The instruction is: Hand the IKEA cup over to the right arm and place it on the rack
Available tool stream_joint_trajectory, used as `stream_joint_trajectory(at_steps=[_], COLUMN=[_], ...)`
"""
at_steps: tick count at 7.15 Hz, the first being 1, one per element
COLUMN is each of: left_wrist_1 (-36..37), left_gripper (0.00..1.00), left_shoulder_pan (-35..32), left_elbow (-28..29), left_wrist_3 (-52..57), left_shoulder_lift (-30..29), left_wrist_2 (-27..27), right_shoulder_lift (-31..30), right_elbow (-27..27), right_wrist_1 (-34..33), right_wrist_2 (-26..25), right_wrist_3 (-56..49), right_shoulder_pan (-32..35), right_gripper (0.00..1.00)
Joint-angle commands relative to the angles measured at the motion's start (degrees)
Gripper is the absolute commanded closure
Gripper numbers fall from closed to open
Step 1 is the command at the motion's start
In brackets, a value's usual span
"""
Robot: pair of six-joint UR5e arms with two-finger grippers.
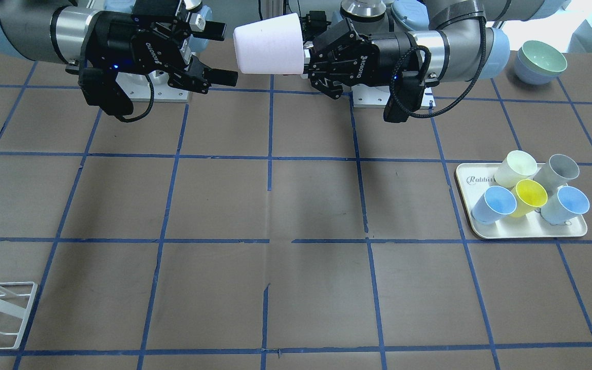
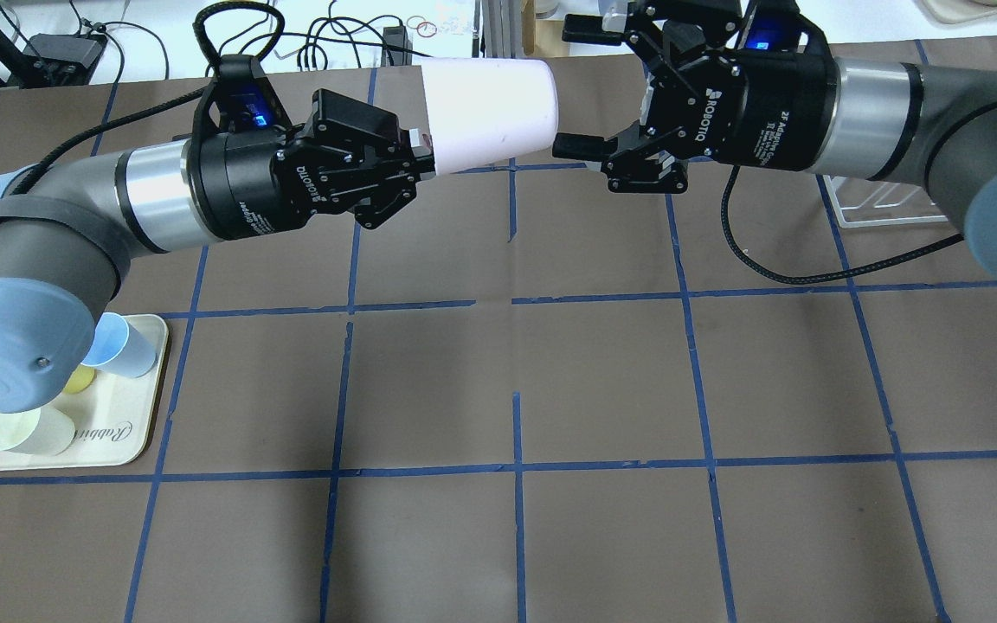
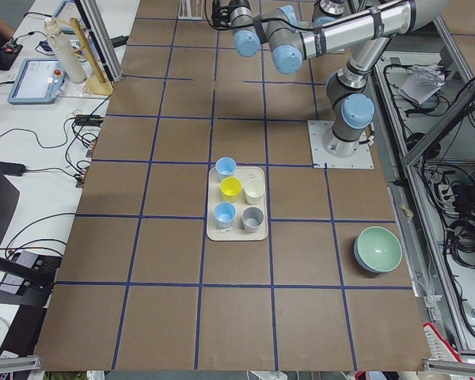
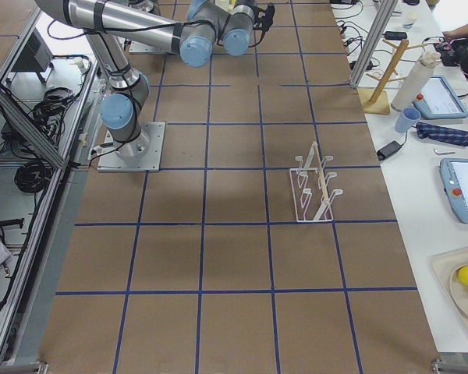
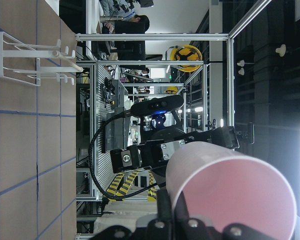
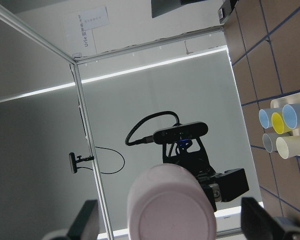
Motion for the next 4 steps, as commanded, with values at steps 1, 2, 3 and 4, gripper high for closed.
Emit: stream_joint_trajectory(at_steps=[1,2,3,4], left_wrist_1=[0.00,0.00,0.00,0.00], left_gripper=[1.00,1.00,1.00,1.00], left_shoulder_pan=[0.00,0.00,0.00,0.00], left_elbow=[-0.10,-0.28,-0.19,-0.19], left_wrist_3=[0.00,0.00,0.00,0.00], left_shoulder_lift=[0.27,0.36,0.27,0.27], left_wrist_2=[0.00,0.09,0.09,0.09], right_shoulder_lift=[0.13,-0.30,-0.40,-0.40], right_elbow=[-0.04,-0.04,-0.04,-0.04], right_wrist_1=[-0.22,-0.05,0.04,0.04], right_wrist_2=[0.15,0.15,0.06,0.06], right_wrist_3=[0.23,0.67,0.76,0.76], right_shoulder_pan=[2.30,2.39,2.39,2.39], right_gripper=[0.00,0.01,0.05,0.13])
